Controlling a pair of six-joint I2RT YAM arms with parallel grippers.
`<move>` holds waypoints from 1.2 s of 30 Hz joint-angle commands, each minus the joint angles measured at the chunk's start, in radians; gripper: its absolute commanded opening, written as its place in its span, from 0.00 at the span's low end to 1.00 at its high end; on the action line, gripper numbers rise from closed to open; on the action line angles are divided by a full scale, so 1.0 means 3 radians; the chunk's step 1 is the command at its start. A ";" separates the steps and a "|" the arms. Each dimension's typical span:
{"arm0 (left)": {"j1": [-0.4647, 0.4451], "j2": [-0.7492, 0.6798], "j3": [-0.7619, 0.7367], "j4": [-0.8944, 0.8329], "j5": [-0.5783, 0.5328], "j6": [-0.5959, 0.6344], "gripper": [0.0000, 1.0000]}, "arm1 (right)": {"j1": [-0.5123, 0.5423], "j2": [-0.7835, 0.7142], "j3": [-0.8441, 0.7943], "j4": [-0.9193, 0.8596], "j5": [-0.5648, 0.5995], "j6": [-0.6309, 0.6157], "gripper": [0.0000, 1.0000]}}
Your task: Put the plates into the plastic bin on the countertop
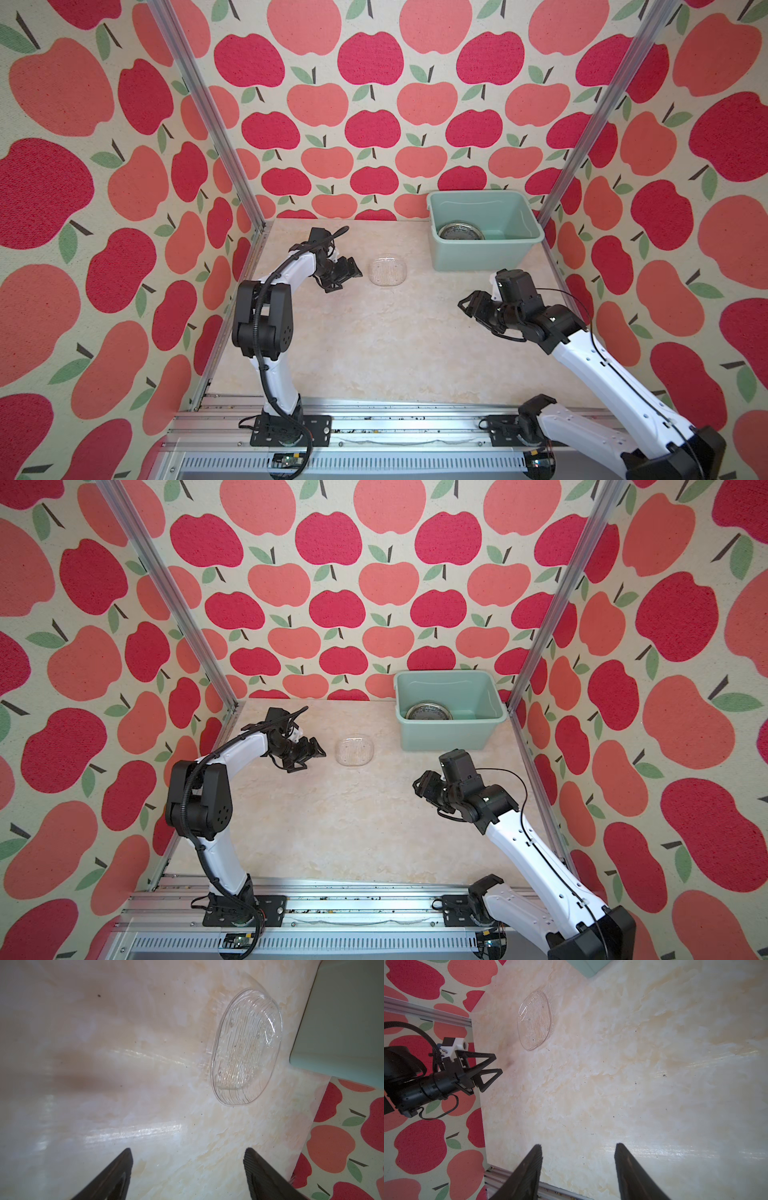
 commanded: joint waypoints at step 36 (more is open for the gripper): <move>-0.0545 0.0350 0.0249 0.0012 -0.0904 -0.0433 0.00 | -0.0318 0.0102 -0.0017 0.0082 -0.0308 -0.0178 0.41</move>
